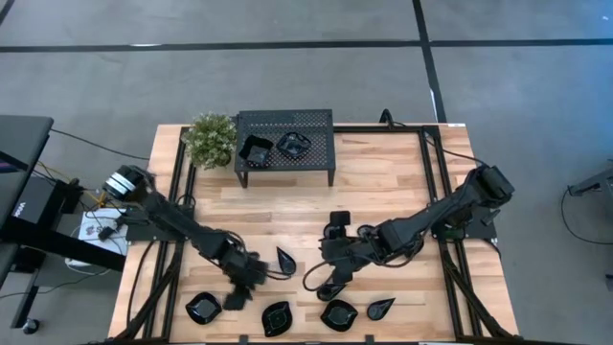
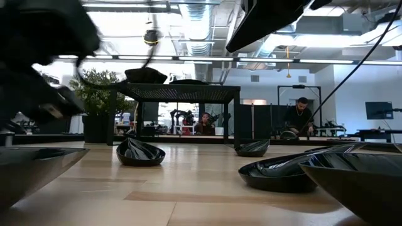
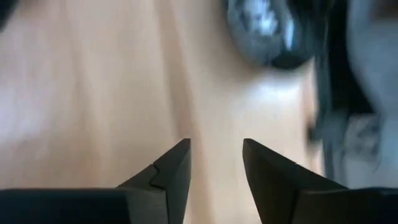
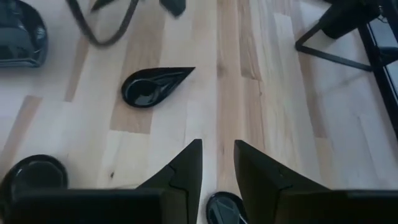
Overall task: Pick & Place Mini shaped plates
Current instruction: Stack the leaf shaped plate on top of the leaf shaped plate on the shelf
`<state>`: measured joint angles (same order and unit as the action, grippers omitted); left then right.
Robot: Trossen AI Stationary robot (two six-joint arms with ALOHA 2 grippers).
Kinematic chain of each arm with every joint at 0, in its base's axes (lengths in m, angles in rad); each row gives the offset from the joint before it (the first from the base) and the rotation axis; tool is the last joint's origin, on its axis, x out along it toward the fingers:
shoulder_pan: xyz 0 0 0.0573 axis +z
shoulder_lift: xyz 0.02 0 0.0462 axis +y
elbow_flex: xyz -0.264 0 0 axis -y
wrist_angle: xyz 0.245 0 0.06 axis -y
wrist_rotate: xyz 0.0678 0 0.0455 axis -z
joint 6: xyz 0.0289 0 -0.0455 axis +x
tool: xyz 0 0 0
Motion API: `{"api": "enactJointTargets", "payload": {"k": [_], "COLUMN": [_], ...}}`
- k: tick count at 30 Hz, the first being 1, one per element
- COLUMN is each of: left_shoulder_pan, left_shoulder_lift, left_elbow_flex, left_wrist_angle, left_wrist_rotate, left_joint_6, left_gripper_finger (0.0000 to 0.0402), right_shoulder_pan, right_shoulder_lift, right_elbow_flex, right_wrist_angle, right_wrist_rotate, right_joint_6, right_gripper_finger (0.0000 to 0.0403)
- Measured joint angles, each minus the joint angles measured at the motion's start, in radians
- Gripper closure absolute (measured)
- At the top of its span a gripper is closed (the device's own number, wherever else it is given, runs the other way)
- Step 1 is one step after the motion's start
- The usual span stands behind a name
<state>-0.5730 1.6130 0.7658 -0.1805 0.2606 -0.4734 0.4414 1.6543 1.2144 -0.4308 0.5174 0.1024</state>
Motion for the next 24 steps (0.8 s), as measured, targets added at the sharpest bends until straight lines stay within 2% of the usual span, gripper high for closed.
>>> {"api": "enactJointTargets", "payload": {"k": [4,8,16,24], "left_shoulder_pan": [-0.021,-0.111,-0.338,-0.368], "left_shoulder_lift": [-0.149,-0.25,-0.28,-0.281], "left_elbow_flex": [0.0,-0.018,-0.132,-0.136], "left_wrist_angle": [-0.35,-0.494,-0.484,-0.406], "left_wrist_rotate": [-0.04,-0.058,-0.1,-0.111], "left_joint_6": [0.051,-0.028,-0.257,-0.401], "left_gripper_finger": [0.0262,0.0263,0.0263,0.0266], "right_shoulder_pan": [-0.013,-0.017,-0.008,0.011], "right_shoulder_lift": [0.0,0.0,0.0,0.0], "right_elbow_flex": [0.0,0.0,0.0,0.0], "right_wrist_angle": [-0.001,0.001,-0.011,-0.01], "right_wrist_rotate": [-0.009,-0.047,-0.049,-0.049], "right_joint_6": [0.001,0.003,0.089,0.083], "right_gripper_finger": [0.0316,0.0316,0.0316,0.0316]}}
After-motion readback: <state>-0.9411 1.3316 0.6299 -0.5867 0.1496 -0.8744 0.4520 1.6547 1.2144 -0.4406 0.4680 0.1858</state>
